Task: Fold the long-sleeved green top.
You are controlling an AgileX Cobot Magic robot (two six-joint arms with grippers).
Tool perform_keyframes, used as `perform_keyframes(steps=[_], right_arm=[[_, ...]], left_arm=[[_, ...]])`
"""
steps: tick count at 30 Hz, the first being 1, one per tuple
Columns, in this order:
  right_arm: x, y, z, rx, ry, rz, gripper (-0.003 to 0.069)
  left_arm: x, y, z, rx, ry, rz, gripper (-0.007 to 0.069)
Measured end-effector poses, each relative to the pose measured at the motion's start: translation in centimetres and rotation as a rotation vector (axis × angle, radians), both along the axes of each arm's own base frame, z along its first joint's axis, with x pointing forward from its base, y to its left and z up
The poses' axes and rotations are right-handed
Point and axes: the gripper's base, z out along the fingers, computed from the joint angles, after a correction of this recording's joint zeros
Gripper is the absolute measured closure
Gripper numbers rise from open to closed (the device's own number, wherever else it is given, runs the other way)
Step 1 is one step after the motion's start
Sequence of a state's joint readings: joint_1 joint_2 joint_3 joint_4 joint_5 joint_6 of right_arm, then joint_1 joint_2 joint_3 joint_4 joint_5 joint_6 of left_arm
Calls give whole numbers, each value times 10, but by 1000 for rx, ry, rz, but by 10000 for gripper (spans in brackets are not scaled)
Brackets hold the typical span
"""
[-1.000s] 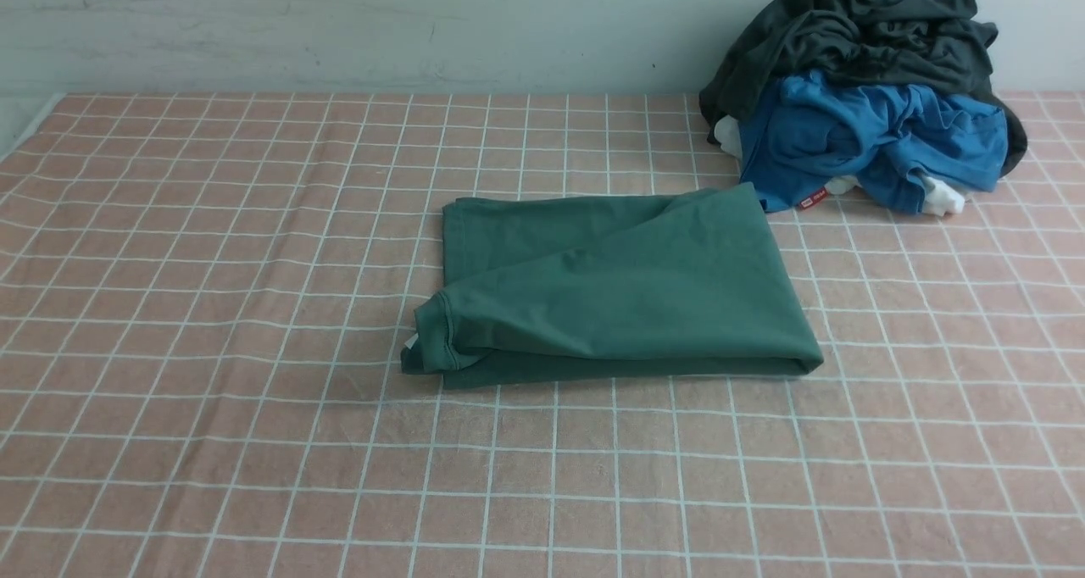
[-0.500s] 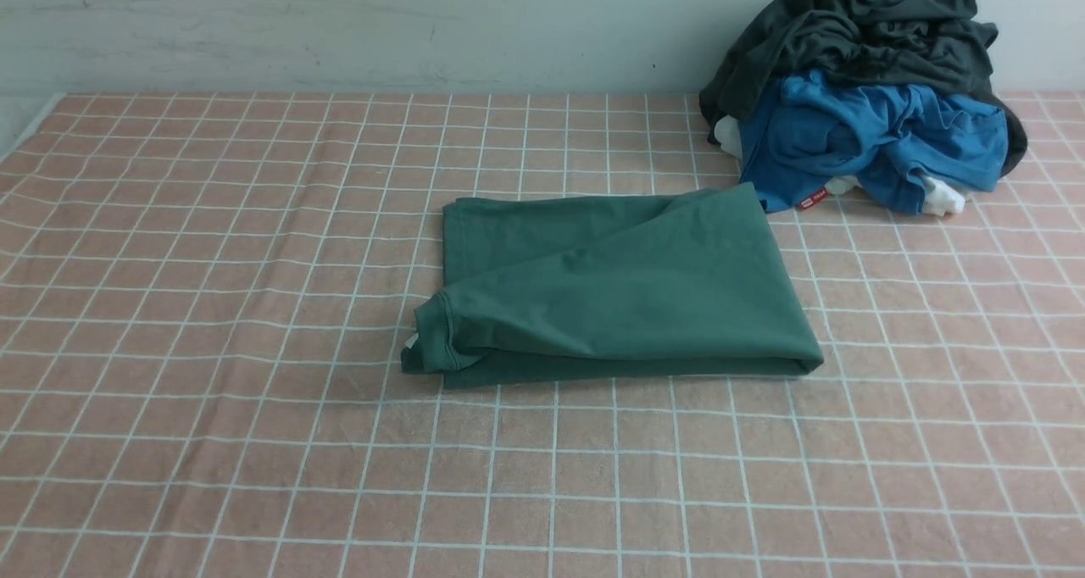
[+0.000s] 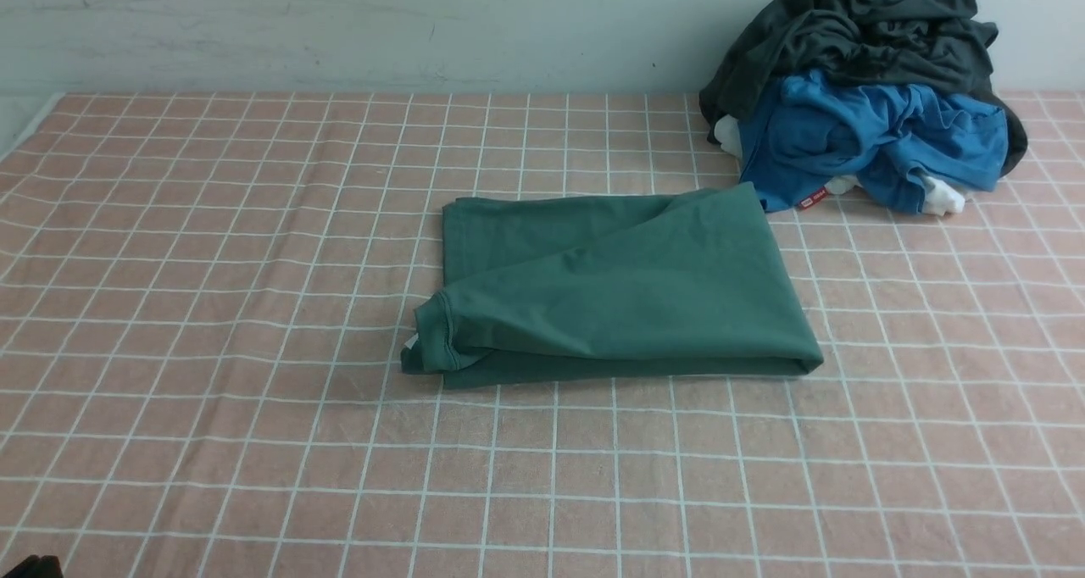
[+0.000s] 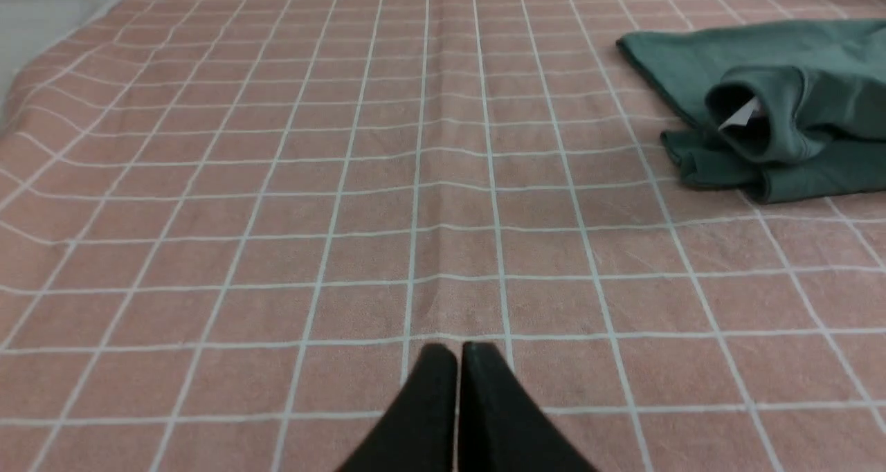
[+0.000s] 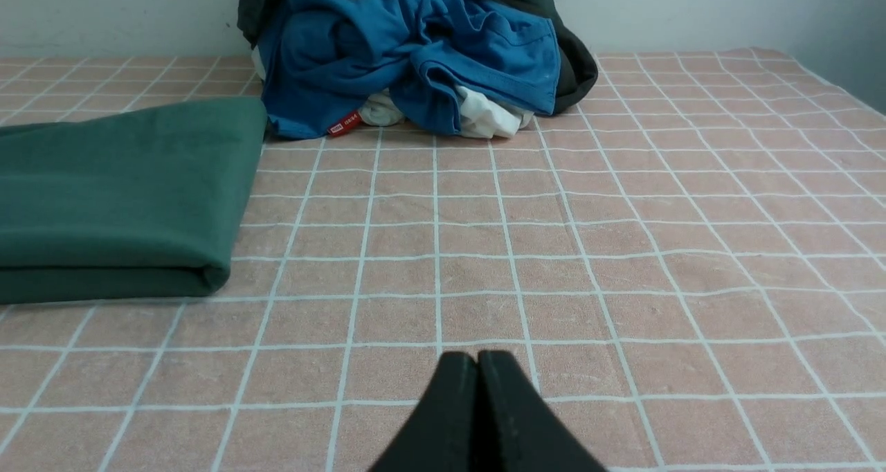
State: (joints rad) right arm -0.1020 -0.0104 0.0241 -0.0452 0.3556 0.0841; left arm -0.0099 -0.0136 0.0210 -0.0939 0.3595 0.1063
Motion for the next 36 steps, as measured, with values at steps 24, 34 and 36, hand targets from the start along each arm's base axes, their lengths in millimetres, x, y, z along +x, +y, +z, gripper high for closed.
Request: perform_keyframes(steps=[24, 34, 36], right_arm=[[0, 0, 0, 0, 0, 0, 672], [0, 0, 0, -1, 0, 0, 672], [0, 0, 0, -1, 0, 0, 672]], left_arm=[[0, 0, 0, 14, 3, -5, 627], [0, 0, 0, 14, 3, -5, 627], [0, 0, 0, 14, 3, -5, 627]])
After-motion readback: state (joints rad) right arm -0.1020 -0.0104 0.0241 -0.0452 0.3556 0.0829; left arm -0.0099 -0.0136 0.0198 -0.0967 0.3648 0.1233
